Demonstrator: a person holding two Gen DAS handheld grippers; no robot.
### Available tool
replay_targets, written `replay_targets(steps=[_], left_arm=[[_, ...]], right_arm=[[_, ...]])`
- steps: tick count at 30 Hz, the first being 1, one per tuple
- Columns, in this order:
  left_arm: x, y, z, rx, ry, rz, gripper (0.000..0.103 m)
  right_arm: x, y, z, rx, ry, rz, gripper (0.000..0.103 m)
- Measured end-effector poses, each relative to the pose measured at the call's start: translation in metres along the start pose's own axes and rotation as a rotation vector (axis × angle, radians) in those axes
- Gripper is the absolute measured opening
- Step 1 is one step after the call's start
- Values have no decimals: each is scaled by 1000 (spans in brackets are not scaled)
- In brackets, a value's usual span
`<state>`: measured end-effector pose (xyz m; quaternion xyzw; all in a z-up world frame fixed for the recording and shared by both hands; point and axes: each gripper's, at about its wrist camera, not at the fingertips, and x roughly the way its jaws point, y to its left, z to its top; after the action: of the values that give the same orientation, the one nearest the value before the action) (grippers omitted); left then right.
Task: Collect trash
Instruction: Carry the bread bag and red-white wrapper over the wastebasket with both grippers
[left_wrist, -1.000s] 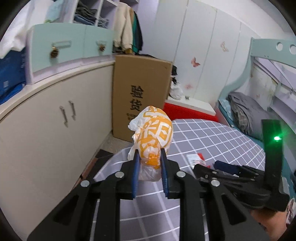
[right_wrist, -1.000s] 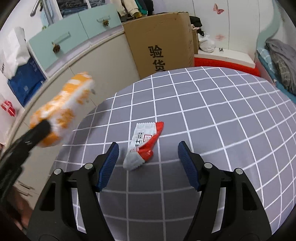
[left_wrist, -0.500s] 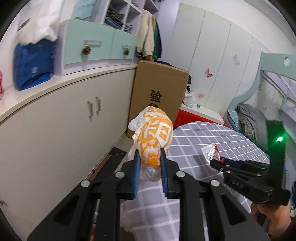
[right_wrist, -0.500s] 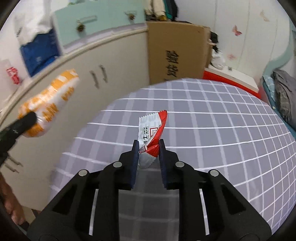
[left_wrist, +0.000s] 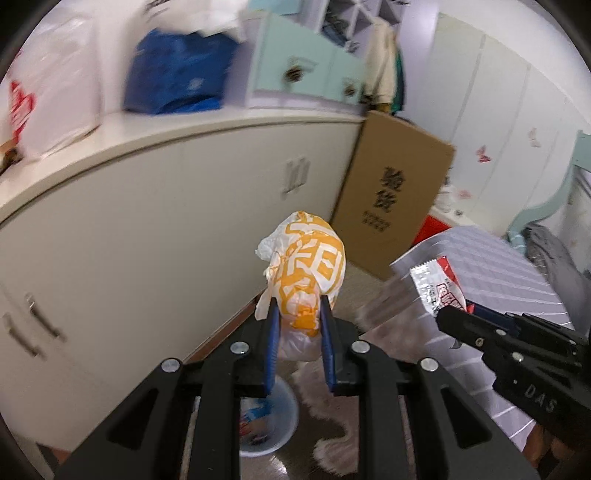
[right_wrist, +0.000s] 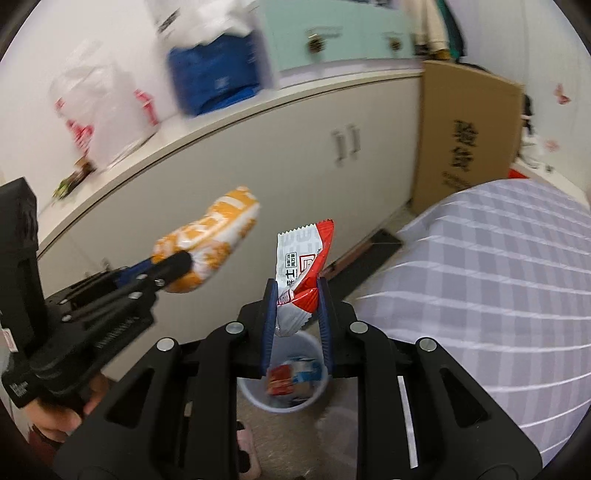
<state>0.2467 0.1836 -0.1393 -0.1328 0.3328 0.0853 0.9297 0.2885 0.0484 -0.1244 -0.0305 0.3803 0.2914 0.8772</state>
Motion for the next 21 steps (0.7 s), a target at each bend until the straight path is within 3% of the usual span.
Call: replay_targets(steps=[5, 11, 21], left_arm=[[12, 44, -31, -42, 71, 58, 19], [44, 84, -68, -95, 188, 99, 19], [101, 92, -105, -123, 348, 70, 20]], right_arm=[[39, 44, -25, -17, 71, 62, 21], [82, 57, -50, -22, 149, 56, 21], [125, 51, -80, -22, 213, -4, 21]])
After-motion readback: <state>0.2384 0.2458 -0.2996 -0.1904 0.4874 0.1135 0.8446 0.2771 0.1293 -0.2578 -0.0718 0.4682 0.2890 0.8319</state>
